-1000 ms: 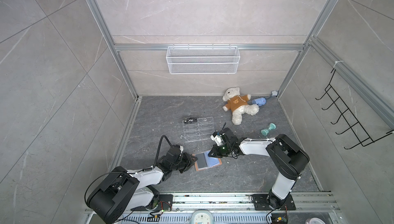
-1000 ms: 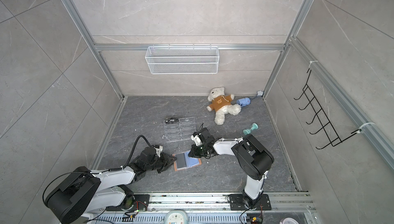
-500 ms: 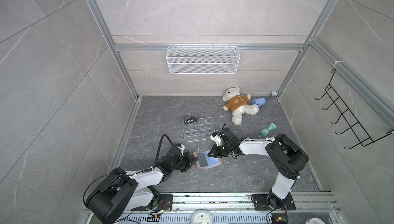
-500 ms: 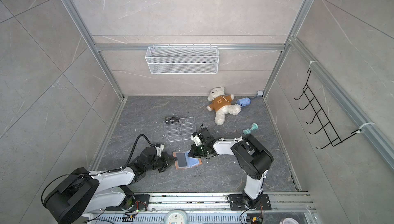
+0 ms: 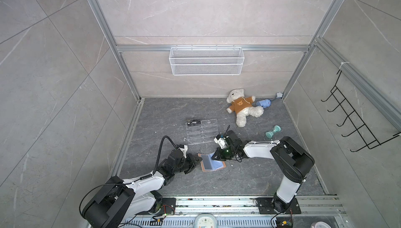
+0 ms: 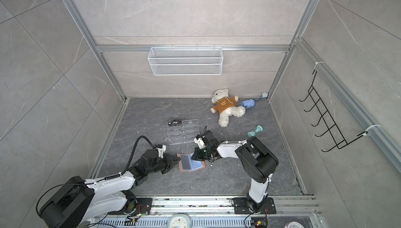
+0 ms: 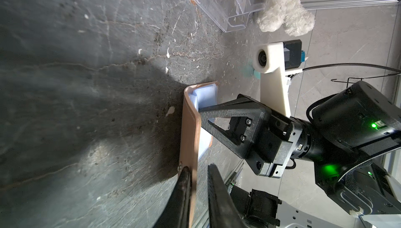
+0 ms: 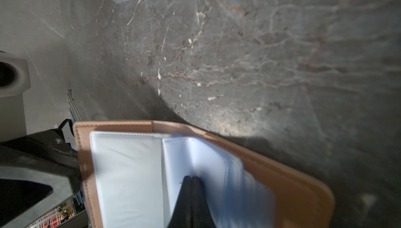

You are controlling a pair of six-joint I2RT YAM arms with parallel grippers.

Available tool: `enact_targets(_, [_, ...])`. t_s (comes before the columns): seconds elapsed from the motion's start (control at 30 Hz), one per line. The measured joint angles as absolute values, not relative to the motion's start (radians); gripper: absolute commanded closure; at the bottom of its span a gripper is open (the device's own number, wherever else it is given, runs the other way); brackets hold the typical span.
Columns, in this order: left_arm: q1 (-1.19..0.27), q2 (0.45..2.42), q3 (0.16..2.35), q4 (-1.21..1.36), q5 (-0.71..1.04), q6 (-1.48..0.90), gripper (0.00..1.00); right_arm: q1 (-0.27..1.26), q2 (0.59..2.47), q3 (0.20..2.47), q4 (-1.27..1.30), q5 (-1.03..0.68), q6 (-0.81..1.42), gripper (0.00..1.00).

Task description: Take the credit cards out of the card holder

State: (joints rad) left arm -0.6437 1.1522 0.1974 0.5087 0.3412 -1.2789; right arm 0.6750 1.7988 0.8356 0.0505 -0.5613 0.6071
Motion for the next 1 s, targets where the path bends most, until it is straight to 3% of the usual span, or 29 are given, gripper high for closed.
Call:
enact_targets(0.23, [-0.644, 1.168, 0.197, 0.509, 0.341, -1.271, 1.00, 0.675, 1.792, 0.833, 0.049, -0.561, 0.607, 0.93])
enact_targets(0.3, [-0.645, 1.169, 0.197, 0.509, 0.342, -1.268, 1.00, 0.675, 1.775, 0.822, 0.038, -0.549, 0.608, 0.85])
enact_targets(0.4, [-0.646, 1.169, 0.197, 0.509, 0.342, -1.267, 1.00, 0.675, 1.720, 0.807, 0.007, -0.524, 0.606, 0.61])
enact_targets(0.5, [-0.648, 1.169, 0.197, 0.509, 0.342, -1.267, 1.00, 0.680, 1.641, 0.804, -0.029, -0.486, 0.610, 0.44])
enact_targets(0.67, [-0.657, 1.164, 0.197, 0.509, 0.341, -1.263, 1.00, 0.729, 1.552, 0.838, -0.127, -0.397, 0.613, 0.36])
enact_targets(0.73, [-0.659, 1.163, 0.197, 0.509, 0.341, -1.261, 1.00, 0.761, 1.549, 0.864, -0.168, -0.359, 0.616, 0.28])
enact_targets(0.9, [-0.666, 1.163, 0.198, 0.509, 0.340, -1.259, 1.00, 0.851, 1.562, 0.944, -0.287, -0.268, 0.620, 0.24])
enact_targets(1.0, [-0.670, 1.163, 0.198, 0.509, 0.340, -1.257, 1.00, 0.887, 1.600, 0.992, -0.333, -0.229, 0.620, 0.11])
